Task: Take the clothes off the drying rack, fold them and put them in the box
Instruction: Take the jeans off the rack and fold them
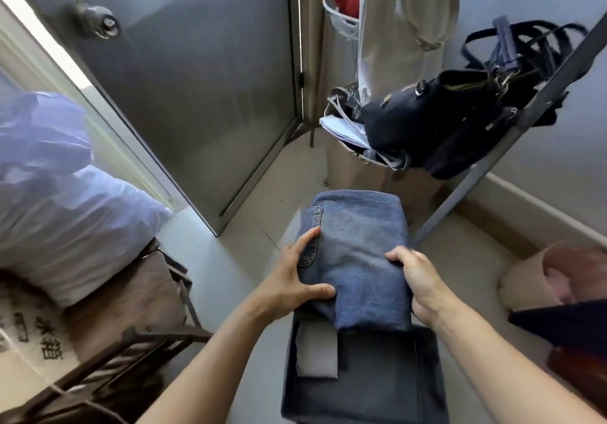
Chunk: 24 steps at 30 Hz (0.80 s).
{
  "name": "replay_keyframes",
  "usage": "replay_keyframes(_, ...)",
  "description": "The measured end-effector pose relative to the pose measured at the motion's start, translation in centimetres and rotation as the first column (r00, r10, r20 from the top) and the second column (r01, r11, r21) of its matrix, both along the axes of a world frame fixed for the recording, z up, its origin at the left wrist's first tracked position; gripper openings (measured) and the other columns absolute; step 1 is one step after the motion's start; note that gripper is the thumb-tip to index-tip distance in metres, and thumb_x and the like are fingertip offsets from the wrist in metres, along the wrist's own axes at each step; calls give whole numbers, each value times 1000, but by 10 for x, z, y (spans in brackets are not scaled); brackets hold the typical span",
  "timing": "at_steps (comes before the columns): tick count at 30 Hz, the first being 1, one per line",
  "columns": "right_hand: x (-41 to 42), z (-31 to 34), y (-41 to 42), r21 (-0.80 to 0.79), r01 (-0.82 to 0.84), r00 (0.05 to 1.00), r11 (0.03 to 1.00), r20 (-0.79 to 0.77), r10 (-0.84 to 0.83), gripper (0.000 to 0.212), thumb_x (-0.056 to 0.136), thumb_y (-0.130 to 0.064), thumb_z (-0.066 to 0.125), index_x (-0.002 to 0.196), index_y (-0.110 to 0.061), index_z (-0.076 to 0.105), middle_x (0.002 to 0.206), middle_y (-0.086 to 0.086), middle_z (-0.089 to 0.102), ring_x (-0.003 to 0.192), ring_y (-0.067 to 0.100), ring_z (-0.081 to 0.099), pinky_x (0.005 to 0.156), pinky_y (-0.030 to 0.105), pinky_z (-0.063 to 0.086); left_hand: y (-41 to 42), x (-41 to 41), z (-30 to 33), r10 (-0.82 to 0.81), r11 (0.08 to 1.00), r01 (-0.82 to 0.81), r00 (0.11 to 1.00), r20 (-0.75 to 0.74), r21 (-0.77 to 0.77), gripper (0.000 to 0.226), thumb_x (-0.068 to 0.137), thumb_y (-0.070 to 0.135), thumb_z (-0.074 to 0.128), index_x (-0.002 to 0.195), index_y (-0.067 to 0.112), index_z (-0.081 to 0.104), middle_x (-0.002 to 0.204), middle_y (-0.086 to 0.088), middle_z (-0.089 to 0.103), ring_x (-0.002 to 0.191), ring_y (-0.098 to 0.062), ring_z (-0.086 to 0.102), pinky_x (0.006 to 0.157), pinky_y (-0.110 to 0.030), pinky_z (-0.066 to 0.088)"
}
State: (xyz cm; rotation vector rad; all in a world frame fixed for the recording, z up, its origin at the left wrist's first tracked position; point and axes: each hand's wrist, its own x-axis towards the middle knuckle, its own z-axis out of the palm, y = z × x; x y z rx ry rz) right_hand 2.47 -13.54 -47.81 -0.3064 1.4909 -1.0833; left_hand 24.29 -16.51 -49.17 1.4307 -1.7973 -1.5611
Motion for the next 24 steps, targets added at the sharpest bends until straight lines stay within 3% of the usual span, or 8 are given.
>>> replay_keyframes(3, -13, -57, 14, 41, -15, 998, 999, -61, 18, 12, 88, 0, 47, 92, -9, 54, 89, 13, 59, 78, 24, 58, 65, 32, 47, 10, -7, -55, 0, 996, 7, 998, -69, 94, 81, 78, 22, 76, 144, 47, 35, 147, 16, 38, 136, -1, 38, 118, -34, 31)
replay_keyframes(7, -29, -140, 45, 124, -21, 998, 992, -62, 28, 18, 91, 0, 49, 104, -8, 58, 94, 14, 66, 84, 28, 63, 66, 34, 51, 30, -22, -136, 3, 972, 16, 997, -78, 234, 74, 77, 18, 62, 131, 64, 41, 148, 13, 40, 134, -10, 43, 114, -40, 37)
replay_keyframes(12, -47, -250, 93, 243, -33, 998, 969, -47, 46, 22, 90, 6, 51, 103, -5, 66, 96, 18, 72, 88, 31, 65, 80, 40, 50, 67, -36, -256, -43, 948, 36, 999, 15, 317, 81, 73, 14, 59, 131, 66, 36, 145, 8, 40, 130, -15, 46, 111, -40, 40)
replay_keyframes(17, -62, -352, 128, 354, -39, 998, 934, -29, 53, 23, 90, 11, 49, 100, -2, 65, 89, 16, 73, 84, 33, 66, 72, 37, 51, 106, -50, -360, -65, 922, 42, 997, 46, 386, 84, 73, 6, 54, 133, 62, 36, 147, 8, 37, 133, -10, 40, 114, -33, 36)
replay_keyframes(20, -73, -411, 144, 410, -28, 995, 911, -73, 63, 21, 89, 11, 51, 97, -1, 66, 85, 15, 73, 81, 31, 66, 68, 34, 50, 124, -65, -418, -58, 895, 34, 998, 40, 445, 85, 76, -8, 51, 140, 46, 39, 144, 3, 41, 127, -13, 47, 104, -20, 43)
replay_keyframes(24, -88, -483, 158, 472, -10, 990, 882, -117, 73, 20, 88, 10, 52, 98, -1, 66, 88, 16, 72, 82, 31, 67, 66, 34, 49, 143, -81, -491, -52, 862, 39, 999, 11, 506, 89, 70, -12, 54, 132, 50, 42, 145, -1, 44, 124, -18, 54, 100, -26, 49)
